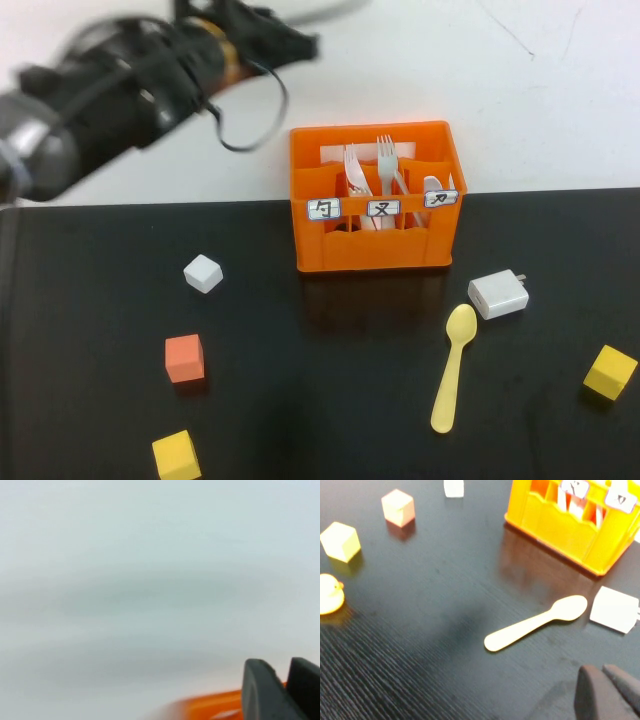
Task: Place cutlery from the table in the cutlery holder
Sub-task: Pick up the spoon
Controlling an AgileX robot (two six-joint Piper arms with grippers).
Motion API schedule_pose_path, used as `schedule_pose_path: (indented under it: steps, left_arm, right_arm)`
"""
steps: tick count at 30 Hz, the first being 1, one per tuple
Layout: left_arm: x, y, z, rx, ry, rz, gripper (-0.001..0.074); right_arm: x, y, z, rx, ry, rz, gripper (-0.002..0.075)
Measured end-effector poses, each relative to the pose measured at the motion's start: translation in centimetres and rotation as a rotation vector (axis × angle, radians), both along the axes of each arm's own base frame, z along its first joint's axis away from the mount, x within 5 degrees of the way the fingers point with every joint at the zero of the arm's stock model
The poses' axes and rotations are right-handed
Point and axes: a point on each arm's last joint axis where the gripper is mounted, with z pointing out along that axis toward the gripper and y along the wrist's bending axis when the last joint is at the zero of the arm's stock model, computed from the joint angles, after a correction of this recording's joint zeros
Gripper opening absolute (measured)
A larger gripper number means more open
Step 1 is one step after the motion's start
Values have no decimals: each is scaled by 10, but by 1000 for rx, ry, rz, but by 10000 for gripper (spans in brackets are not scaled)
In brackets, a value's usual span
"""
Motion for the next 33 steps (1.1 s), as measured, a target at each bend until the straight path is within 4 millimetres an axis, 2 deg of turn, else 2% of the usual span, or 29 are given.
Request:
schedule_pose_path:
  steps: [4,7,10,16,21,24,27,33]
  left_arm:
    - [-31,32,24,27,158,234,20]
    - [-53,50,29,93,308,334,7]
    - [-72,58,30,155,394,332,3]
    - [-117,73,27,147,403,288,0]
    - [-164,85,11,59,425,249,0]
    - [-190,92,-11,32,450,226,0]
    - [-215,101,-28,9,440,204,-1]
    - [-257,116,-47,-47,410,184,-1]
  right_arm:
    - [0,1,1,8,-7,3,-2]
    - [0,1,2,28,-10,-2,-2]
    - [2,2,6,92,-22,-31,-2]
    - [7,6,12,232,-5,-44,-2]
    - [17,9,11,199,59,18,-2]
    - [28,9,10,175,115,27,-2]
    - [43,7,8,158,205,2,-2]
    - [85,1,18,71,330,-59,-2]
